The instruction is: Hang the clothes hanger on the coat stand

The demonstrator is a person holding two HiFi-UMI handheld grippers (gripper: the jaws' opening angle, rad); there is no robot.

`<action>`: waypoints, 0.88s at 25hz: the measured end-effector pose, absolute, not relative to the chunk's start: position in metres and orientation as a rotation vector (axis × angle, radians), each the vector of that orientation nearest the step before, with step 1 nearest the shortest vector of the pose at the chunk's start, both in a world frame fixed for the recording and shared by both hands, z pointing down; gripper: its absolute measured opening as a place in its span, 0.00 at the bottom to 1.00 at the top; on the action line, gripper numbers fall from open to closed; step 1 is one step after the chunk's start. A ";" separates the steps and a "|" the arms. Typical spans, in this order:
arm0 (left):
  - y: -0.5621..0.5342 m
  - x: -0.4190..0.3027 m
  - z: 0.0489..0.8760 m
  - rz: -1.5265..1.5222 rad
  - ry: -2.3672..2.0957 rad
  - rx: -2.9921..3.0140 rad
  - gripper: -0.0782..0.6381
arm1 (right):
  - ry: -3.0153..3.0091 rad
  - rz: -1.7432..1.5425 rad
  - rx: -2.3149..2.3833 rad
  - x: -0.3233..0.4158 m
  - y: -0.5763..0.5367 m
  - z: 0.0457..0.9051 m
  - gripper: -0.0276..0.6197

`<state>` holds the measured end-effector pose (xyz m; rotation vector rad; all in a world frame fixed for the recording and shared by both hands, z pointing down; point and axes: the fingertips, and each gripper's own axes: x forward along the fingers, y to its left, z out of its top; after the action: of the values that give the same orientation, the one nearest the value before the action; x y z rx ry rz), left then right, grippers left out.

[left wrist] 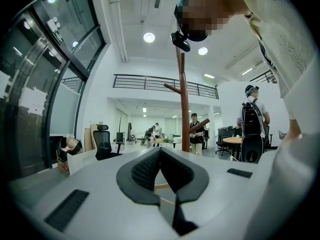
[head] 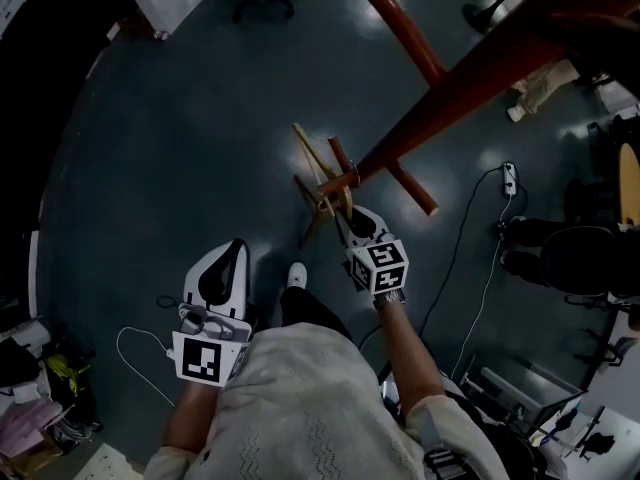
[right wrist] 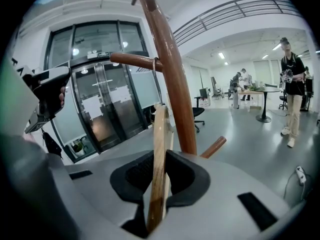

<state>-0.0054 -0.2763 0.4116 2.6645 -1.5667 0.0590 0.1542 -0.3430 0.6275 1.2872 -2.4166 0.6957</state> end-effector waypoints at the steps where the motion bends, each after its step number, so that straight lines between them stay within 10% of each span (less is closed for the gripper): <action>1: -0.276 -0.005 0.413 0.064 -1.562 2.660 0.13 | -2.414 0.682 1.287 0.156 -0.344 0.629 0.15; 22: -0.257 -0.022 0.416 0.056 -1.573 2.641 0.13 | -2.431 0.663 1.254 0.164 -0.343 0.629 0.15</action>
<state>-0.0215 -0.2571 0.4163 2.6410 -1.5735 0.0556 0.1641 -0.3430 0.6290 1.2545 -2.4306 0.6631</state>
